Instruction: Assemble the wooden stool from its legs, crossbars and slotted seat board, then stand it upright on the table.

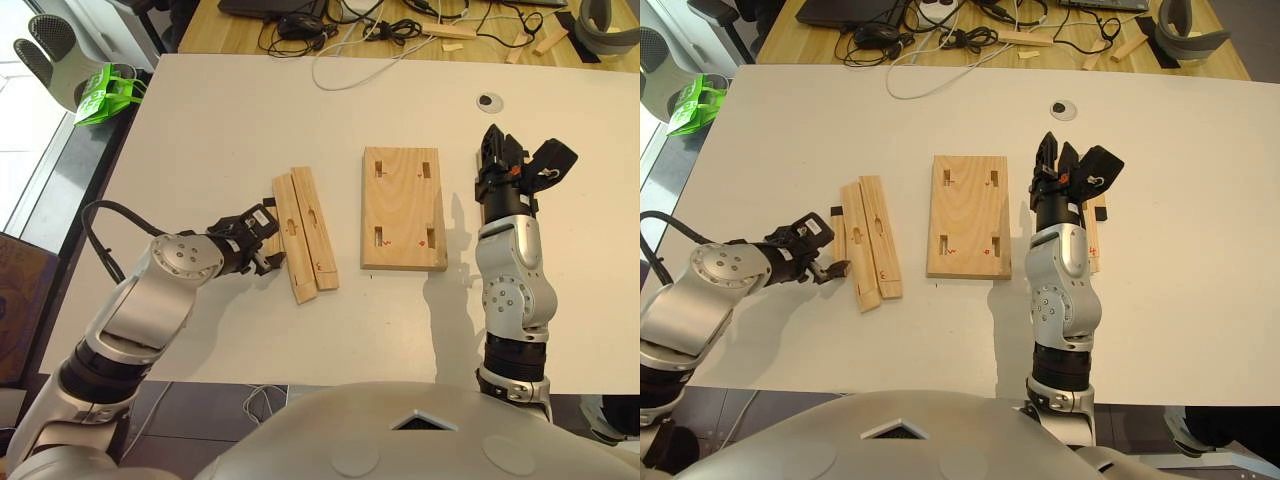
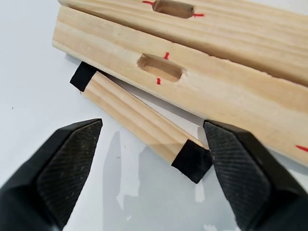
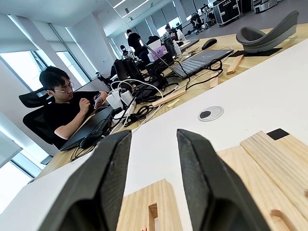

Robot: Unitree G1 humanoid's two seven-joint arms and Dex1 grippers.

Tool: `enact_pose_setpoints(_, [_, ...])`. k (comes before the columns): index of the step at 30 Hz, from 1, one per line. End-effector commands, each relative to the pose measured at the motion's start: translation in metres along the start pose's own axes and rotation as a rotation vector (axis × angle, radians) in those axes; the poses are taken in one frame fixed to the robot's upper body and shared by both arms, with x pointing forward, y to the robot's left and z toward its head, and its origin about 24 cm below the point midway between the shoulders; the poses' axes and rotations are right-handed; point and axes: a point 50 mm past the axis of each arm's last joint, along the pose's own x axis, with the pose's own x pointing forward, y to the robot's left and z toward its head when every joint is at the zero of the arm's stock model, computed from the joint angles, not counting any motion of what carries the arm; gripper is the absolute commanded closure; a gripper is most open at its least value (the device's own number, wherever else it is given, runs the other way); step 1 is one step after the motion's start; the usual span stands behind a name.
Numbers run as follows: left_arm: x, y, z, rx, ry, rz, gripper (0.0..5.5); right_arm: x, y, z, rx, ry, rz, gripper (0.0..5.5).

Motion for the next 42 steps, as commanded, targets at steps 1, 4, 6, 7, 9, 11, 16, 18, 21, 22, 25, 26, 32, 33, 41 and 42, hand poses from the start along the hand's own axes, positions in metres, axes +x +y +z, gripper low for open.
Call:
enact_pose_setpoints(1, [0.002, -0.003, 0.004, -0.028, -0.005, -0.011, 1.63, -0.001, 0.009, -0.003, 0.072, 0.003, 0.001, 3.75])
enact_pose_setpoints(4, [0.004, -0.005, 0.007, -0.052, -0.012, -0.014, 1.63, -0.001, 0.01, -0.004, 0.074, 0.004, 0.002, 3.75])
enact_pose_setpoints(6, [0.005, -0.004, 0.006, -0.05, -0.005, -0.003, 1.63, -0.001, 0.01, -0.004, 0.075, 0.004, 0.002, 3.75])
enact_pose_setpoints(7, [0.006, -0.003, 0.005, -0.046, 0.003, 0.006, 1.63, -0.001, 0.01, -0.004, 0.075, 0.004, 0.002, 3.75])
enact_pose_setpoints(9, [0.007, 0.001, -0.001, -0.046, 0.025, 0.033, 1.63, -0.002, 0.01, -0.004, 0.077, 0.004, 0.0, 3.75])
enact_pose_setpoints(11, [0.008, 0.006, -0.011, -0.066, 0.057, 0.071, 1.63, -0.002, 0.01, -0.004, 0.079, 0.006, 0.001, 3.75])
enact_pose_setpoints(16, [0.009, 0.005, -0.027, -0.25, 0.128, 0.051, 1.63, -0.002, 0.01, -0.005, 0.083, 0.011, 0.002, 3.75])
enact_pose_setpoints(18, [0.009, 0.001, -0.029, -0.305, 0.146, 0.021, 1.63, -0.002, 0.01, -0.006, 0.083, 0.013, 0.004, 3.75])
enact_pose_setpoints(21, [0.011, -0.005, -0.028, -0.383, 0.157, -0.023, 1.63, -0.002, 0.01, -0.006, 0.082, 0.016, 0.005, 3.75])
enact_pose_setpoints(22, [0.012, -0.007, -0.027, -0.41, 0.16, -0.037, 1.79, -0.002, 0.01, -0.006, 0.081, 0.017, 0.005, 3.75])
enact_pose_setpoints(25, [0.014, -0.01, -0.027, -0.478, 0.175, -0.056, 2.24, -0.001, 0.01, -0.006, 0.08, 0.018, 0.006, 3.75])
enact_pose_setpoints(26, [0.015, -0.01, -0.027, -0.493, 0.179, -0.057, 2.53, -0.001, 0.01, -0.006, 0.08, 0.018, 0.007, 3.75])
enact_pose_setpoints(32, [0.019, -0.009, -0.022, -0.538, 0.166, -0.026, 3.62, 0.0, 0.01, -0.004, 0.078, 0.013, 0.003, 3.75])
enact_pose_setpoints(33, [0.02, -0.009, -0.022, -0.543, 0.162, -0.022, 3.71, 0.001, 0.01, -0.004, 0.078, 0.014, 0.002, 3.75])
enact_pose_setpoints(41, [0.026, 0.001, 0.002, -0.584, -0.021, 0.081, 4.21, 0.013, 0.001, 0.004, -0.024, 0.012, 0.015, 3.75])
enact_pose_setpoints(42, [0.026, 0.004, 0.007, -0.565, -0.066, 0.113, 4.21, 0.016, 0.001, 0.008, -0.037, 0.006, 0.033, 3.75])
